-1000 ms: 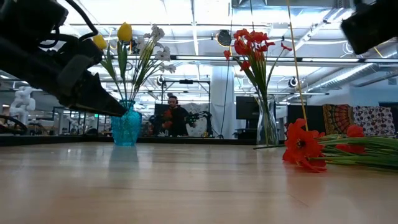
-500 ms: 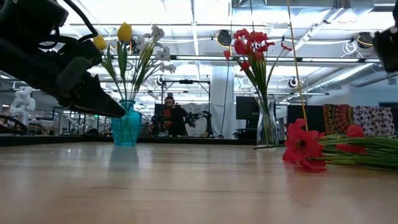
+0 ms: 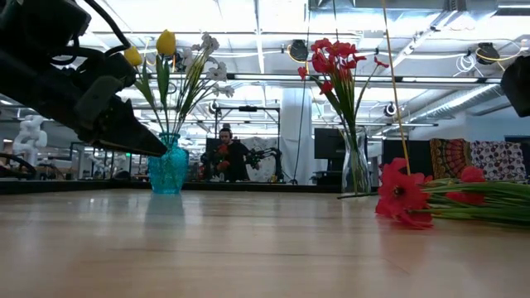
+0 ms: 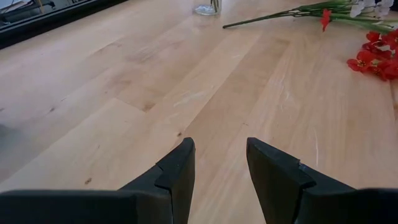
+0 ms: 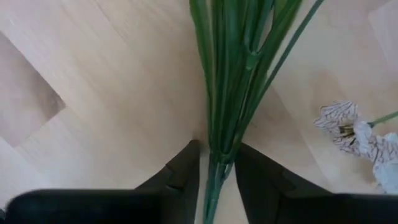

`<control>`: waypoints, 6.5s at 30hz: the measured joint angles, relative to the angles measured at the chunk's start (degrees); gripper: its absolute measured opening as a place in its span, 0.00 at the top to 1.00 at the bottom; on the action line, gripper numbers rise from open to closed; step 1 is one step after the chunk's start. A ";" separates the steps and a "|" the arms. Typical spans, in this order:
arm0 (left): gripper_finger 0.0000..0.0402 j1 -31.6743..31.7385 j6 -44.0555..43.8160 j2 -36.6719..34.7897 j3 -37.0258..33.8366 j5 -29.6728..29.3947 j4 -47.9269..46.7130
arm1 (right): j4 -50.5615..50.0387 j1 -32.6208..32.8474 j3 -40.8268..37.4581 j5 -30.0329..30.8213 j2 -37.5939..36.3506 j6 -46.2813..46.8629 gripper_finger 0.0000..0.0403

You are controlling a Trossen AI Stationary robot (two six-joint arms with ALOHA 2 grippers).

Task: Sort flowers into vase by color
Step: Put the red flowers into the transparent vase, then put the white flowers into the blue vase

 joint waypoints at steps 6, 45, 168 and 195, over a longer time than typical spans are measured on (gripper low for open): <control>0.63 0.00 -0.02 0.00 0.00 0.00 0.01 | -0.23 -1.61 -0.09 1.39 0.11 -1.61 0.95; 0.63 0.04 0.39 0.00 0.00 -0.11 -0.02 | -10.55 -11.87 -15.51 76.59 -43.55 -6.01 1.00; 0.63 0.04 2.91 -0.01 -0.02 0.90 0.01 | 106.26 -68.56 -51.23 16.56 -30.54 -75.11 0.65; 0.63 0.07 2.95 -0.02 -0.02 1.09 0.03 | 36.45 -68.34 -36.85 16.66 -56.93 -61.09 0.75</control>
